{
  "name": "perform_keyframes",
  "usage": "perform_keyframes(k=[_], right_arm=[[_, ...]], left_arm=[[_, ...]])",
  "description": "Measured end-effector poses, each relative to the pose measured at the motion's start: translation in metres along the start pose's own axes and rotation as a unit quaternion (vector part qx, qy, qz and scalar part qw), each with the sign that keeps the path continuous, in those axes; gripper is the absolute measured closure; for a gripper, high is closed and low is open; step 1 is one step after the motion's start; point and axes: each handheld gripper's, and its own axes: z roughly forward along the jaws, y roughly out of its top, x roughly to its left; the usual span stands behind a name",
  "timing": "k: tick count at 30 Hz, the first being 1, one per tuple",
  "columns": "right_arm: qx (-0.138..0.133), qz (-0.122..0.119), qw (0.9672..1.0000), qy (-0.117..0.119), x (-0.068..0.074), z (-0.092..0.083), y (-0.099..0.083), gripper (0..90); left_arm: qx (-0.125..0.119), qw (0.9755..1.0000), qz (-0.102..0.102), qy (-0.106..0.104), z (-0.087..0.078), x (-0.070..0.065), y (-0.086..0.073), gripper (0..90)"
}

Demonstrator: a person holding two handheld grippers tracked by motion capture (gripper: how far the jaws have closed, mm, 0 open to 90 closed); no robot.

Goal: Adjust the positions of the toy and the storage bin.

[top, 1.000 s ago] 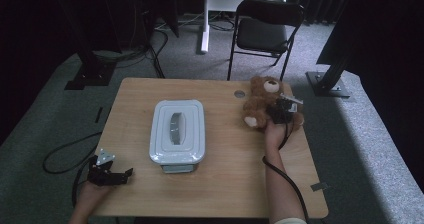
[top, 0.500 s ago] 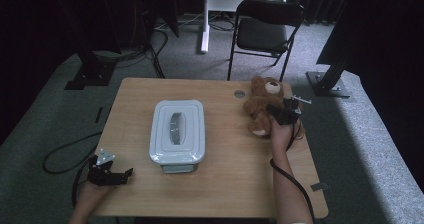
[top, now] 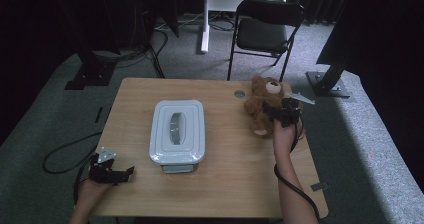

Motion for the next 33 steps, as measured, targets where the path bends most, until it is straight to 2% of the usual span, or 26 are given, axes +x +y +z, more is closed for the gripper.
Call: perform_keyframes(k=[4, 8, 11, 16, 19, 21, 24, 28, 32, 33], right_arm=[[-0.007, -0.022, 0.9989, 0.042, 0.025, -0.005, 0.001, 13.6], [-0.006, -0.044, 0.9966, 0.069, 0.048, -0.003, -0.005, 13.6], [0.012, -0.071, 0.9930, 0.094, 0.065, 0.005, -0.012, 13.6], [0.028, -0.091, 0.9882, 0.120, 0.088, 0.017, -0.030, 13.7], [0.047, -0.097, 0.9856, 0.130, 0.100, 0.026, -0.043, 13.7], [0.058, -0.100, 0.9829, 0.143, 0.105, 0.034, -0.052, 13.7], [0.076, -0.114, 0.9800, 0.144, 0.112, 0.044, -0.064, 13.7], [0.100, -0.117, 0.9762, 0.152, 0.116, 0.054, -0.076, 13.8], [0.105, -0.110, 0.9743, 0.166, 0.115, 0.059, -0.086, 14.1], [0.107, -0.110, 0.9739, 0.167, 0.115, 0.060, -0.087, 14.1]], left_arm=[[-0.004, 0.9999, 0.011, -0.005, 0.003, -0.005, 0.011, 2.0], [-0.012, 0.9998, 0.016, -0.005, 0.004, -0.009, 0.023, 2.0], [-0.018, 0.9996, 0.023, -0.003, 0.006, -0.012, 0.031, 2.0], [-0.028, 0.9994, 0.022, 0.000, 0.011, -0.016, 0.042, 2.0], [-0.033, 0.9990, 0.029, 0.005, 0.013, -0.021, 0.048, 2.0], [-0.038, 0.9988, 0.033, 0.000, 0.014, -0.023, 0.052, 2.0], [-0.042, 0.9982, 0.044, -0.001, 0.017, -0.027, 0.059, 2.0], [-0.039, 0.9979, 0.049, -0.012, 0.024, -0.033, 0.066, 1.9], [-0.044, 0.9970, 0.054, -0.033, 0.030, -0.041, 0.068, 1.9], [-0.042, 0.9971, 0.054, -0.033, 0.031, -0.043, 0.069, 2.0]])
